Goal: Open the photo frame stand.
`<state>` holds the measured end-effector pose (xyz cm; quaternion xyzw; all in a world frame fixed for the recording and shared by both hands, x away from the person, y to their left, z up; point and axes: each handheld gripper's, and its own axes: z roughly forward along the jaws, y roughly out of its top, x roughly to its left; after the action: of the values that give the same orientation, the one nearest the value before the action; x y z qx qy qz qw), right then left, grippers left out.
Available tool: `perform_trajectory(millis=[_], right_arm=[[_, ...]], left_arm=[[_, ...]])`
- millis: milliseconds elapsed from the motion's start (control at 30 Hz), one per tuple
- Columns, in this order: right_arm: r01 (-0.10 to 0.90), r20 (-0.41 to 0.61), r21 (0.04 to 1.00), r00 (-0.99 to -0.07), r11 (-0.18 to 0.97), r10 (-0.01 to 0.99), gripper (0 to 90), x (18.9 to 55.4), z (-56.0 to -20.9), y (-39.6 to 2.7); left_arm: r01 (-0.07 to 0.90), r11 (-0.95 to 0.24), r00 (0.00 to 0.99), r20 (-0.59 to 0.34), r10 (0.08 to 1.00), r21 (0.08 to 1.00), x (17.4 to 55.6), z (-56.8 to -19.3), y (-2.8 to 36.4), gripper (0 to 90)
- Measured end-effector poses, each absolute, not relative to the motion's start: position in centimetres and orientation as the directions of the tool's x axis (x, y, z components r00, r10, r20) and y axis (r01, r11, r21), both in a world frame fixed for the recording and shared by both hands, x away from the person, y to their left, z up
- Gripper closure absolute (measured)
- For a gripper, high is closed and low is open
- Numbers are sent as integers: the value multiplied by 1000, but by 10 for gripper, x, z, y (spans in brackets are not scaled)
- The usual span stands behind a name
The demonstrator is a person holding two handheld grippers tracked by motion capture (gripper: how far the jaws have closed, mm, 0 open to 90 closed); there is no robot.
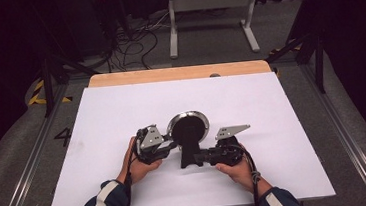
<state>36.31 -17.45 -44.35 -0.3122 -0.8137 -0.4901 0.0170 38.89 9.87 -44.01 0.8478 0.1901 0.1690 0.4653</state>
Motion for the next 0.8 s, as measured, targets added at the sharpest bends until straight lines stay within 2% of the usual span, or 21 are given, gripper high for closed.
perform_trajectory(millis=[267, 433, 800], right_arm=[[517, 313, 780, -811, 354, 494, 756, 361, -444, -170], [503, 281, 775, -817, 383, 504, 761, 361, -447, -166], [505, 281, 767, -819, 397, 499, 769, 361, -450, -165]], left_arm=[[179, -507, 826, 151, 542, 843, 391, -443, 100, 720], [173, -512, 823, 162, 545, 842, 391, -444, 99, 721], [156, -534, 803, 209, 559, 831, 390, -445, 96, 714]])
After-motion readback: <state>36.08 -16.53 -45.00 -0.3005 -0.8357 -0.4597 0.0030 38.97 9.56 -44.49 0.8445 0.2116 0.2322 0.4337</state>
